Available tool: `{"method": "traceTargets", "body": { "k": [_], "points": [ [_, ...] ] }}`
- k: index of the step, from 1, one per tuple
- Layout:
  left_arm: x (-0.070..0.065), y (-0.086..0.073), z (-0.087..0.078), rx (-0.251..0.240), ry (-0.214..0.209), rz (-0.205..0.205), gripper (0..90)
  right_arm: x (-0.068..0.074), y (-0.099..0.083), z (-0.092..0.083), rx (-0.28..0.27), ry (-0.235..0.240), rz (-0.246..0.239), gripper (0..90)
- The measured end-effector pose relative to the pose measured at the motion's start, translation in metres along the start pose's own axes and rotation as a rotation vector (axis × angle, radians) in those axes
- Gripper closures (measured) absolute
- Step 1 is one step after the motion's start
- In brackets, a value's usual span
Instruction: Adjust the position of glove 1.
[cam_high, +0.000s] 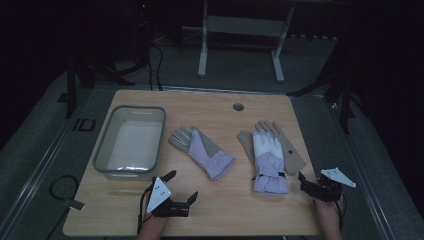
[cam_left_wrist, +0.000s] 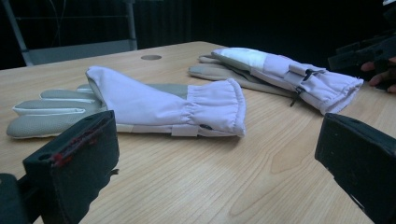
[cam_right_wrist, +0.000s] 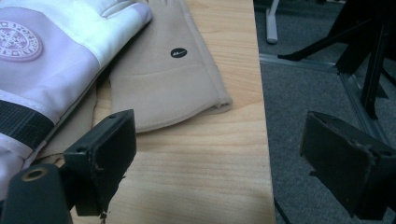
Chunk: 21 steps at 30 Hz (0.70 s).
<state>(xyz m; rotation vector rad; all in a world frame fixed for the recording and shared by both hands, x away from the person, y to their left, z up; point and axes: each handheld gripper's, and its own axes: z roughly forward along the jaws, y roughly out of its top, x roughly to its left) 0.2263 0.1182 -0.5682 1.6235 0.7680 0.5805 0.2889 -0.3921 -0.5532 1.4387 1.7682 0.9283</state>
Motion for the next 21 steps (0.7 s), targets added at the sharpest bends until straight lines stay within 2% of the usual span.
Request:
{"method": "traceTargets", "body": {
  "k": [4,7,8,9,10,13,16,19,21],
  "points": [
    [0.001,0.0,0.0,0.001,-0.004,-0.007,0.0,-0.002,0.001,-0.001,0.016,0.023,0.025,10.7],
    [0.0,0.0,0.0,0.004,-0.008,-0.004,0.0,-0.006,0.007,-0.003,0.059,0.087,0.069,15.0],
    [0.0,0.0,0.0,0.003,-0.011,-0.002,0.0,-0.006,0.007,-0.003,0.059,0.087,0.069,15.0],
    [0.0,0.0,0.0,0.003,-0.01,0.0,0.0,-0.01,0.011,-0.002,0.095,0.157,0.09,13.4],
    [0.0,0.0,0.0,0.002,-0.011,0.0,0.0,-0.011,0.014,-0.002,0.103,0.182,0.103,14.3],
    [0.001,0.0,0.0,0.0,-0.013,0.0,0.0,-0.006,0.02,-0.005,0.082,0.143,0.061,13.4],
    [0.001,0.0,0.0,0.0,-0.015,-0.003,0.0,-0.003,0.031,-0.008,0.077,0.136,0.064,14.0],
    [0.001,0.0,0.0,-0.002,-0.013,-0.004,0.0,0.0,0.04,-0.008,0.091,0.159,0.07,13.2],
    [0.001,0.0,0.0,-0.002,-0.014,-0.004,0.0,0.002,0.047,-0.01,0.076,0.201,0.075,12.5]
  ]
}}
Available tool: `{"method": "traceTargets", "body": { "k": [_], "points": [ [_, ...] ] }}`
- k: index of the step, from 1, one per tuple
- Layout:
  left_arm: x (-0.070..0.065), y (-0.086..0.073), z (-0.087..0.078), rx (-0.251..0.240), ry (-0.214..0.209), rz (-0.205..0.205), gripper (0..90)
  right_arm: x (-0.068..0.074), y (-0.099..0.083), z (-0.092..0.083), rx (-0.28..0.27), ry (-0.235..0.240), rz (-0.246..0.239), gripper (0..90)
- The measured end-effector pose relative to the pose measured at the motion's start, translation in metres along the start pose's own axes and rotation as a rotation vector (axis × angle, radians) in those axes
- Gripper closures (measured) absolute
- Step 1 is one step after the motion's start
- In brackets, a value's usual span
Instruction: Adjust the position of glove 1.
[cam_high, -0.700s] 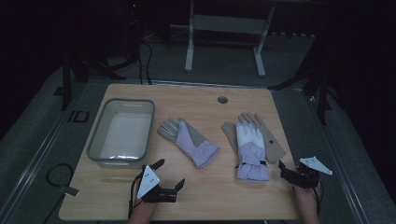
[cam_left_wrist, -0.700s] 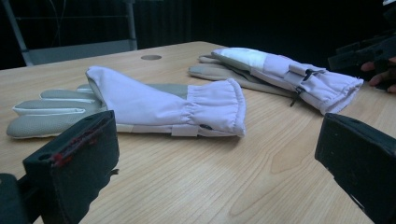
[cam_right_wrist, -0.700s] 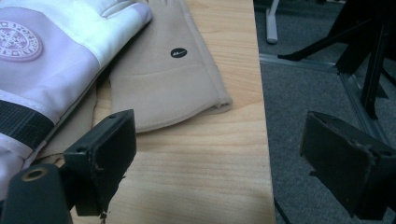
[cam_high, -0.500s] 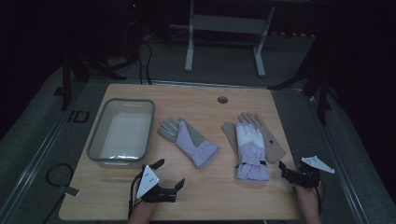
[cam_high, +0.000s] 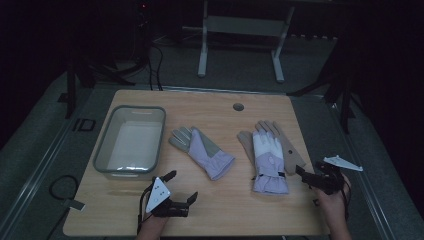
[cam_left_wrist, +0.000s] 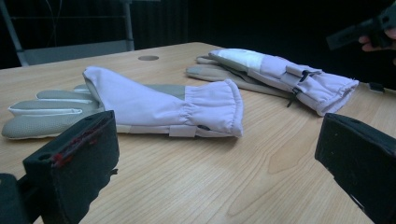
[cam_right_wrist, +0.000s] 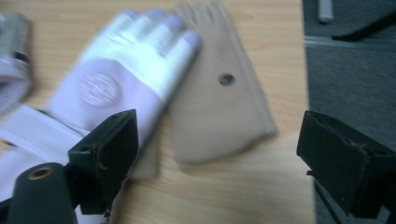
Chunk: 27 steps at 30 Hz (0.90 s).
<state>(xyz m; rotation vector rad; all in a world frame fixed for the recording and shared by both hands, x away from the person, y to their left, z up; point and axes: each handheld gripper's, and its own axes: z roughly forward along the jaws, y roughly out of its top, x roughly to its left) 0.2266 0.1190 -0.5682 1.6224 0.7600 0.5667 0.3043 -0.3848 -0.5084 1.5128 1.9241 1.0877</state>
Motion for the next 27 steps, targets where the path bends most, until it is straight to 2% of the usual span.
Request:
{"method": "traceTargets", "body": {
  "k": [2,4,5,6,8,12,18,24,25,26,27],
  "points": [
    [0.0,0.0,0.0,0.002,0.001,0.0,0.0,0.005,0.005,0.001,0.005,0.01,-0.02,12.8],
    [0.0,0.0,0.0,0.003,-0.002,0.003,0.0,0.012,0.01,0.003,0.022,0.067,-0.021,14.3],
    [0.0,0.0,0.0,0.003,-0.002,0.004,0.0,0.012,0.01,0.003,0.022,0.067,-0.021,14.3],
    [0.0,0.0,0.0,0.001,-0.003,0.004,0.0,0.018,0.015,0.004,0.026,0.098,-0.029,17.7],
    [-0.001,0.0,0.0,0.0,-0.01,0.005,0.0,0.02,0.017,0.005,0.024,0.098,-0.033,19.3],
    [-0.002,0.0,0.0,0.003,-0.013,0.014,0.0,0.03,0.028,0.007,0.025,0.133,-0.074,26.6],
    [-0.002,0.0,0.001,0.004,-0.016,0.012,0.0,0.051,0.046,0.016,0.055,0.174,-0.132,28.7],
    [-0.001,0.0,0.001,0.005,-0.024,0.004,0.0,0.077,0.06,0.029,0.073,0.21,-0.229,34.5],
    [-0.001,0.0,0.001,0.005,-0.024,0.004,0.0,0.077,0.06,0.029,0.073,0.21,-0.229,34.5],
    [-0.001,0.0,0.001,0.001,-0.024,0.003,0.0,0.084,0.063,0.034,0.081,0.218,-0.263,35.8],
    [-0.001,0.0,0.0,-0.001,-0.025,0.004,0.0,0.091,0.067,0.04,0.093,0.23,-0.278,37.0]
  ]
}}
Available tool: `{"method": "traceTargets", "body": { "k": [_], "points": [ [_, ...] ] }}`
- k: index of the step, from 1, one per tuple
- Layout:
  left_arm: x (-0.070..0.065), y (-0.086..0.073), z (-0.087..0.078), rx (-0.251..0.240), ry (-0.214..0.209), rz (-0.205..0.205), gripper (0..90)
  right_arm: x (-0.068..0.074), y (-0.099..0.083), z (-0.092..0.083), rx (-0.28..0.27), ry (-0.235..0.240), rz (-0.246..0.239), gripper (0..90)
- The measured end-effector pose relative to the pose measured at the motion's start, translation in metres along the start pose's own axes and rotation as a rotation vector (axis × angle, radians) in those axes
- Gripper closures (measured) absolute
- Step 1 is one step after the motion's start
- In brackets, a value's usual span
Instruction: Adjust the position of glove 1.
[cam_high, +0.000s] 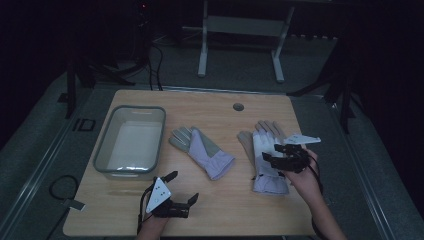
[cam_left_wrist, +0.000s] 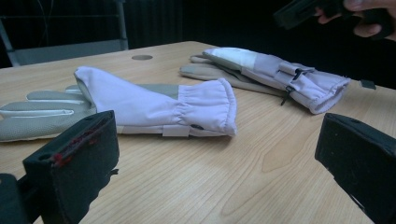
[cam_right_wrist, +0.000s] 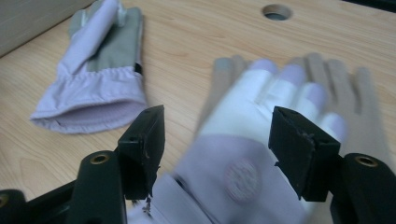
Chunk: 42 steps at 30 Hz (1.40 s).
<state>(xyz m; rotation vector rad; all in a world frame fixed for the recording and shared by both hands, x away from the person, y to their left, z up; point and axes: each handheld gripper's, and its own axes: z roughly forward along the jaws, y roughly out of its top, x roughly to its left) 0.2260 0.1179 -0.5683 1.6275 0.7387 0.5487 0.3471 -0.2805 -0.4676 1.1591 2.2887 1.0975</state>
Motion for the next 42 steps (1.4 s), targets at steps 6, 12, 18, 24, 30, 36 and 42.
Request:
{"method": "traceTargets", "body": {
  "k": [6,12,18,24,30,36,42],
  "points": [
    [0.0,0.0,0.0,-0.001,-0.008,-0.004,0.0,0.016,0.017,0.024,0.021,0.035,-0.046,46.3],
    [0.0,0.0,0.0,0.002,-0.006,-0.005,0.0,0.034,0.034,0.048,0.042,0.104,-0.093,47.6],
    [0.0,0.0,0.0,0.002,-0.008,-0.006,0.0,0.052,0.049,0.072,0.07,0.144,-0.124,49.7],
    [0.0,0.0,0.0,-0.001,-0.012,-0.011,0.0,0.066,0.061,0.098,0.111,0.157,-0.157,55.6],
    [0.001,0.0,0.0,-0.001,-0.018,-0.016,0.0,0.078,0.068,0.126,0.134,0.171,-0.173,57.9],
    [0.001,0.0,0.0,0.0,-0.016,-0.014,0.0,0.086,0.07,0.154,0.182,0.16,-0.204,60.6],
    [0.001,0.0,0.0,0.003,-0.019,-0.016,0.0,0.095,0.066,0.168,0.216,0.169,-0.243,58.8]
  ]
}}
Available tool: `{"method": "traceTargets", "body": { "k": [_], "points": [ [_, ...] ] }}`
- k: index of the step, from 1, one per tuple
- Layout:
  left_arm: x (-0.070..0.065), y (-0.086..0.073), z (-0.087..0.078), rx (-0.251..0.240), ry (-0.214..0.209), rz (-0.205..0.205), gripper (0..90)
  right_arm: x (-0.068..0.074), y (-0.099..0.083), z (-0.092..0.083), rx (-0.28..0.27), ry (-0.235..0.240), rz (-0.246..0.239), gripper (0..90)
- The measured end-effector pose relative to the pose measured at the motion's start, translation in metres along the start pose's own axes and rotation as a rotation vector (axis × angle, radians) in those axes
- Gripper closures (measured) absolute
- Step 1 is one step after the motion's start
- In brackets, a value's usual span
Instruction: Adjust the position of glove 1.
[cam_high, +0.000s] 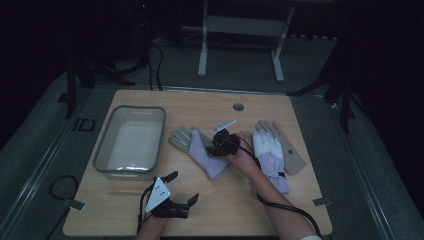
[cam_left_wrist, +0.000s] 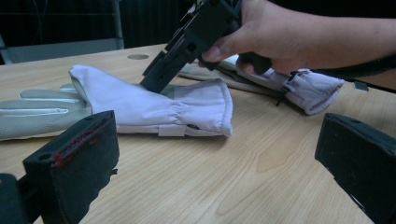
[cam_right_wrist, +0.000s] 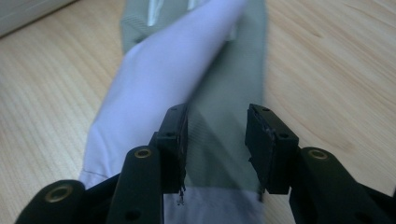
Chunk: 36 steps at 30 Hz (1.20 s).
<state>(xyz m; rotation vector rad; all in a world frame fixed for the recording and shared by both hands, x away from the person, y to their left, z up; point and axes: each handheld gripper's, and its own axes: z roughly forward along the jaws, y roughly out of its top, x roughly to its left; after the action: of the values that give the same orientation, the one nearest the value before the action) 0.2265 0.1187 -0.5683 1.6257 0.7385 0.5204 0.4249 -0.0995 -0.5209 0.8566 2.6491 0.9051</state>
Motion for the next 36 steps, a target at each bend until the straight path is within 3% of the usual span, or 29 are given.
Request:
{"method": "traceTargets", "body": {
  "k": [1,2,6,10,14,18,23,25,26,27,29,36],
  "points": [
    [0.0,0.0,0.0,0.0,0.001,-0.001,0.0,0.003,0.0,0.004,0.005,0.022,-0.014,58.3],
    [0.0,0.0,0.0,0.0,0.001,0.001,0.0,0.005,0.0,0.01,0.036,0.012,-0.033,56.9],
    [-0.001,0.0,0.0,0.0,0.002,0.007,0.0,0.006,0.0,0.016,0.063,0.002,-0.034,57.9],
    [-0.001,0.0,0.0,0.003,0.002,0.008,0.0,0.007,-0.001,0.019,0.069,0.001,-0.039,71.5],
    [-0.001,0.0,0.0,0.006,0.003,0.01,0.0,0.009,-0.003,0.017,0.052,-0.009,0.021,85.1],
    [-0.001,0.0,0.0,0.005,0.006,0.006,0.0,0.013,-0.002,0.011,0.02,-0.05,0.057,87.9],
    [-0.001,0.0,0.0,0.007,0.004,0.01,0.0,0.011,-0.001,-0.006,-0.051,-0.122,0.18,88.5],
    [-0.001,0.0,0.001,0.008,0.005,0.008,0.0,0.012,-0.002,-0.013,-0.077,-0.126,0.245,88.5],
    [-0.001,0.0,0.001,0.007,0.005,0.007,0.0,0.013,-0.004,-0.021,-0.093,-0.148,0.303,88.5],
    [-0.001,0.0,0.001,0.007,0.004,0.008,0.0,0.013,-0.004,-0.021,-0.093,-0.148,0.303,88.5],
    [-0.001,0.0,0.0,0.007,0.005,0.01,0.0,0.015,-0.005,-0.028,-0.121,-0.167,0.366,88.4],
    [-0.002,0.0,0.001,0.006,0.0,0.008,0.0,0.014,-0.016,-0.05,-0.183,-0.196,0.494,88.4]
  ]
}}
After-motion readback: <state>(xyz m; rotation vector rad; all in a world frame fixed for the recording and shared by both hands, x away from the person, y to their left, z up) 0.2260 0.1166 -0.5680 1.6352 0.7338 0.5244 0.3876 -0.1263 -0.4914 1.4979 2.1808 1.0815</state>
